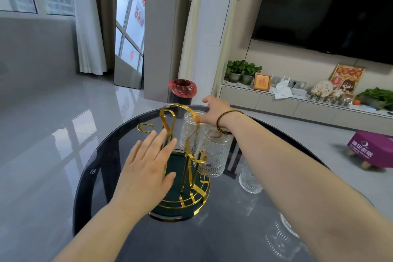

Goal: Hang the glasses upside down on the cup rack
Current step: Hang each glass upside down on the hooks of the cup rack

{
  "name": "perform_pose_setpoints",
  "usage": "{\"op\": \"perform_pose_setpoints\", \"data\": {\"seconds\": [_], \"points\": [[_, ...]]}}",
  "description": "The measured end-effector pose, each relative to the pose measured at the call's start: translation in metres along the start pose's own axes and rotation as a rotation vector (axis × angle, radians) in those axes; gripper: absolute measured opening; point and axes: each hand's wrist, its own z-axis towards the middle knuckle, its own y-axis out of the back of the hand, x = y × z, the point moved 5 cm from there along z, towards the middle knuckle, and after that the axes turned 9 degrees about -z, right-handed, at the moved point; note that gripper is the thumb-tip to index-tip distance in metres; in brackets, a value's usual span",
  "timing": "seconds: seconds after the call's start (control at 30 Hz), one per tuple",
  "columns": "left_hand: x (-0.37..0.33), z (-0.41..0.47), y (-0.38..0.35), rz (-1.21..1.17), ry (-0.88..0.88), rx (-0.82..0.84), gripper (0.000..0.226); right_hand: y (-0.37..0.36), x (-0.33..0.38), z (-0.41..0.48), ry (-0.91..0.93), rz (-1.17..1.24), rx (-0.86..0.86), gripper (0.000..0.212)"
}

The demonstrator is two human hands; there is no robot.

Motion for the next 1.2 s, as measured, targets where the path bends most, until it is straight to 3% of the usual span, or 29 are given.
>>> {"op": "perform_pose_setpoints", "data": {"seconds": [0.1, 0.23, 0.4, 0.53, 0.77, 0.87, 0.97, 1.2], "points": [[-0.011, -0.007, 0.001, 0.02, 0.0, -0.02, 0.067, 0.02, -0.015, -0.028, -0.016, 0.119, -0.123, 0.06], [-0.045, -0.026, -0.003, -0.03, -0.092, -0.109, 0.05, 0.031, -0.048, -0.084, -0.023, 0.345, -0.284, 0.046], [-0.089, -0.061, -0.058, -0.149, -0.194, 0.081, 0.054, 0.007, -0.112, -0.17, -0.119, 0.5, -0.422, 0.036], [-0.101, -0.075, -0.114, -0.249, -0.101, 0.244, 0.062, -0.024, -0.162, -0.227, -0.238, 0.548, -0.564, 0.032], [-0.09, -0.078, -0.156, -0.094, 0.048, 0.411, 0.059, -0.064, -0.243, -0.287, -0.595, 0.573, -0.928, 0.048], [-0.089, -0.077, -0.16, -0.032, 0.041, 0.435, 0.056, -0.085, -0.274, -0.282, -0.732, 0.67, -0.805, 0.079], [-0.089, -0.077, -0.163, -0.003, 0.034, 0.448, 0.056, -0.094, -0.294, -0.266, -0.744, 0.705, -0.689, 0.101], [-0.091, -0.077, -0.164, 0.025, 0.039, 0.46, 0.056, -0.101, -0.311, -0.245, -0.894, 0.555, -0.541, 0.111]]}}
